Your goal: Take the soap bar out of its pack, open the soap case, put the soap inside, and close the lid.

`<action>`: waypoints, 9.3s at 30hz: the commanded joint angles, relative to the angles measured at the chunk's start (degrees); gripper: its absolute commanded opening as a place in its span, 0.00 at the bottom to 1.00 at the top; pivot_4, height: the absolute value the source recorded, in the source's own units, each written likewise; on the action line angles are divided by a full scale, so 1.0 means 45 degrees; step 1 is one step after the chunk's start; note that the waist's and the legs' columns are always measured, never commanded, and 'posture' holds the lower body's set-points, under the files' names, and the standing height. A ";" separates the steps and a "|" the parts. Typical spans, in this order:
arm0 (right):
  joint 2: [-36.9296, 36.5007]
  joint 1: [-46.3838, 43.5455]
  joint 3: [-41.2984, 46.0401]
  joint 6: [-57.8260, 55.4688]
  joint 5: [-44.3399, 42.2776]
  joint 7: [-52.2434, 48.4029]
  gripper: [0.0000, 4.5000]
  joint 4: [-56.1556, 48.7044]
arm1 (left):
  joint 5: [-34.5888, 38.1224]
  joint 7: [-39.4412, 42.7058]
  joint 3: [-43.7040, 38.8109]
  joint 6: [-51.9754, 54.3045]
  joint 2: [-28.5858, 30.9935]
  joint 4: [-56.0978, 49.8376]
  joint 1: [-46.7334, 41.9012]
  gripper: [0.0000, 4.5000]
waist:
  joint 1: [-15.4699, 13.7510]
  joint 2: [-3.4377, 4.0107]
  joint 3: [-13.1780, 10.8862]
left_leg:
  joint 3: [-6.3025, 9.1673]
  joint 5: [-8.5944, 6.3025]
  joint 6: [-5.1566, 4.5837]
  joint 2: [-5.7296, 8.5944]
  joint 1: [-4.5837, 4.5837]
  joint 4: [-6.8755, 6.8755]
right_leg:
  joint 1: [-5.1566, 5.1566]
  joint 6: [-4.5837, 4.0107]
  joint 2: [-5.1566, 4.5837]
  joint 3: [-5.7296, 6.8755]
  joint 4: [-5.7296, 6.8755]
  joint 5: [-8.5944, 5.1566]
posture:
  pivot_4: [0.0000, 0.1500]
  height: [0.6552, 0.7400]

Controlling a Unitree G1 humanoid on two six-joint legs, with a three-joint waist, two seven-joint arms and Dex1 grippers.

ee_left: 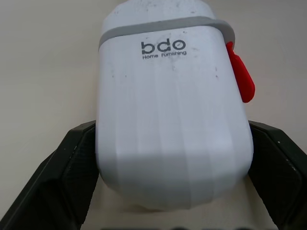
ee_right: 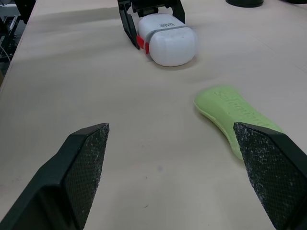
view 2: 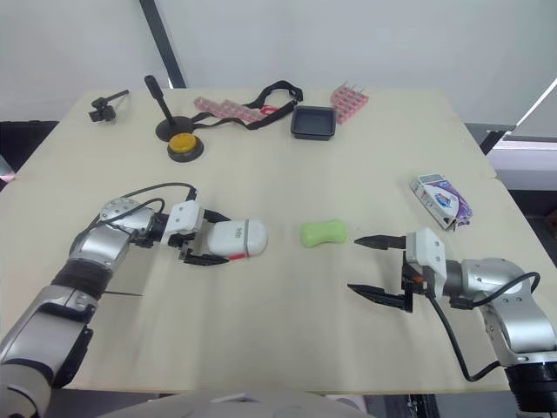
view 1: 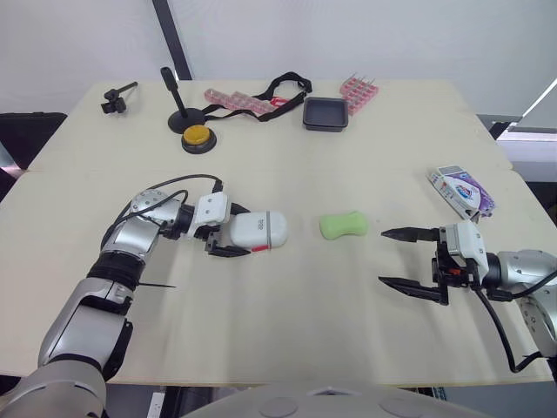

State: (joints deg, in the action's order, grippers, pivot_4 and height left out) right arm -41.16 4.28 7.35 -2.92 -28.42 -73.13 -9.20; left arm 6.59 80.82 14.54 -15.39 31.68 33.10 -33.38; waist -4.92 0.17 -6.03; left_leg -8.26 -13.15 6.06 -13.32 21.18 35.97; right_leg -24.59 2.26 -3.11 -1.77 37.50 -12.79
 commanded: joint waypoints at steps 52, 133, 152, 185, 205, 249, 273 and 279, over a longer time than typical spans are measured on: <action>-0.0375 -0.0338 0.0093 0.0234 0.0065 0.0101 1.00 0.0252 | 0.0061 -0.0338 -0.0441 0.0158 -0.0501 0.0227 -0.0561 0.77 | 0.0047 -0.0006 -0.0004 | -0.0001 -0.0001 -0.0001 0.0000 0.0012 -0.0007 | 0.0000 0.0000 -0.0006 -0.0004 -0.0024 0.0000 | 1.00 0.87; -0.2182 -0.4912 -0.0172 -1.5546 -1.5323 1.0666 0.46 -0.0473 | 0.0324 -0.4636 0.0167 -0.1776 -0.1384 -0.7049 0.2793 0.77 | -0.0315 -0.0003 -0.0025 | 0.0001 0.0097 0.0205 0.0002 -0.0023 -0.0164 | 0.0008 0.0086 0.0085 -0.0028 -0.0099 0.0041 | 1.00 0.87; -0.7000 -0.8047 -0.8042 -0.9823 0.2095 0.3298 0.46 0.0433 | 0.0301 -0.4856 0.0241 -0.1392 -0.1373 -0.7146 0.2837 0.77 | -0.0100 -0.0024 -0.0040 | 0.0006 0.0094 0.0191 -0.0009 -0.0025 -0.0130 | 0.0011 0.0081 0.0087 -0.0032 -0.0062 0.0038 | 1.00 0.87; -0.0929 -0.2160 0.2081 -0.2611 -0.0572 0.1283 0.99 -0.0259 | 0.0868 -0.4676 0.0006 0.0122 -0.1116 -0.7136 0.2745 0.77 | -0.0307 -0.0029 -0.0012 | -0.0011 0.0028 0.0038 -0.0027 0.0015 -0.0046 | -0.0022 0.0015 0.0047 -0.0016 -0.0003 0.0005 | 1.00 0.87; 0.2308 0.2807 0.0210 0.3080 0.0396 0.0989 0.99 -0.1222 | 0.0278 -0.2341 0.1455 0.6884 0.1144 -0.8337 0.0368 0.77 | 0.0210 -0.0023 0.0006 | -0.0022 -0.0002 -0.0021 0.0010 0.0048 0.0012 | -0.0029 0.0001 -0.0036 0.0013 -0.0036 -0.0002 | 1.00 0.87; 0.1555 0.2374 0.0062 0.3088 0.0312 0.1202 0.99 -0.0432 | -0.0864 -0.0251 0.1480 0.4802 0.2941 -0.5805 -0.0820 0.77 | 0.0097 -0.0023 0.0004 | -0.0013 -0.0001 -0.0019 0.0054 0.0043 -0.0022 | 0.0000 0.0003 -0.0068 0.0032 -0.0068 -0.0002 | 1.00 0.87; 0.1556 0.2484 0.0094 0.3223 0.0325 0.1208 1.00 -0.0282 | 0.0409 0.0325 0.0282 0.4469 0.2493 -0.5052 -0.1001 1.00 | 0.0115 -0.0027 0.0001 | -0.0010 -0.0001 -0.0020 0.0055 0.0044 -0.0027 | 0.0000 0.0003 -0.0078 0.0031 -0.0069 -0.0002 | 1.00 0.87; 0.1053 0.1747 0.0246 0.2425 -0.0036 0.1265 1.00 -0.0813 | 0.3599 0.0152 -0.1885 0.7043 0.2535 -0.7664 -0.0031 1.00 | 0.0159 -0.0030 -0.0003 | -0.0016 -0.0001 -0.0019 0.0055 0.0038 -0.0032 | -0.0001 0.0002 -0.0077 0.0030 -0.0068 -0.0003 | 1.00 0.87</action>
State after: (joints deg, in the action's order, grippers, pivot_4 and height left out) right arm -35.39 13.00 7.26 8.81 -26.78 -67.60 -10.32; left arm 19.30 82.10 8.98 14.37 42.51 1.76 -34.91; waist -4.21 0.03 -6.04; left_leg -8.33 -13.15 5.98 -13.07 21.35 35.82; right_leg -24.60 2.27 -3.46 -1.64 37.19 -12.80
